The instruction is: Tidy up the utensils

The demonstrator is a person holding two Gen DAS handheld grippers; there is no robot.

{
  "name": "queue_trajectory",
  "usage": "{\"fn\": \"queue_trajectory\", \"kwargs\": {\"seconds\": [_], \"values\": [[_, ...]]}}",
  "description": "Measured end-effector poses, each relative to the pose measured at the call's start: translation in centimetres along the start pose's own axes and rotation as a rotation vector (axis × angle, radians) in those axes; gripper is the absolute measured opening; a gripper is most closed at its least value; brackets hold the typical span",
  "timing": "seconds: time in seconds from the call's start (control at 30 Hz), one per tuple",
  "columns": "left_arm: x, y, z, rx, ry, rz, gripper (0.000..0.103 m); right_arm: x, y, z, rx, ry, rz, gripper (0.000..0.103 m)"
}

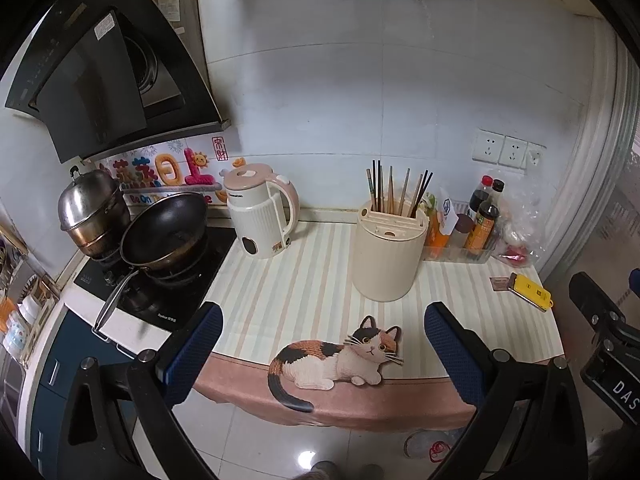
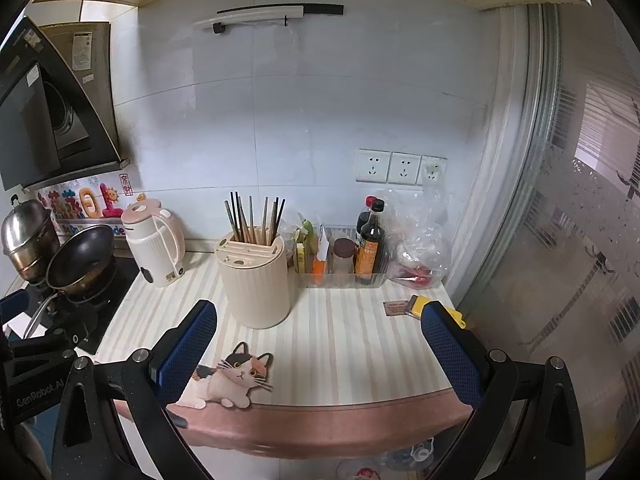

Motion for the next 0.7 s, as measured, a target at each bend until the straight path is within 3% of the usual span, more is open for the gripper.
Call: {"fn": "queue_trajectory", "kwargs": {"seconds": [0.7], "values": [[0.3, 0.9, 0.1, 0.016, -0.009, 0.011, 0.103, 0.1, 1.4, 0.0, 0.007, -0.004, 0.016, 0.103]]}}
Point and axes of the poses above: each gripper's, at about its wrist camera, not at the fingertips, and y roughly the way its jaws point, z to its left, x to its top, the point moved 6 cm from there along y, roughly the way its jaws point, and after that the axes turned 6 degrees about z, right-handed, at the moved point
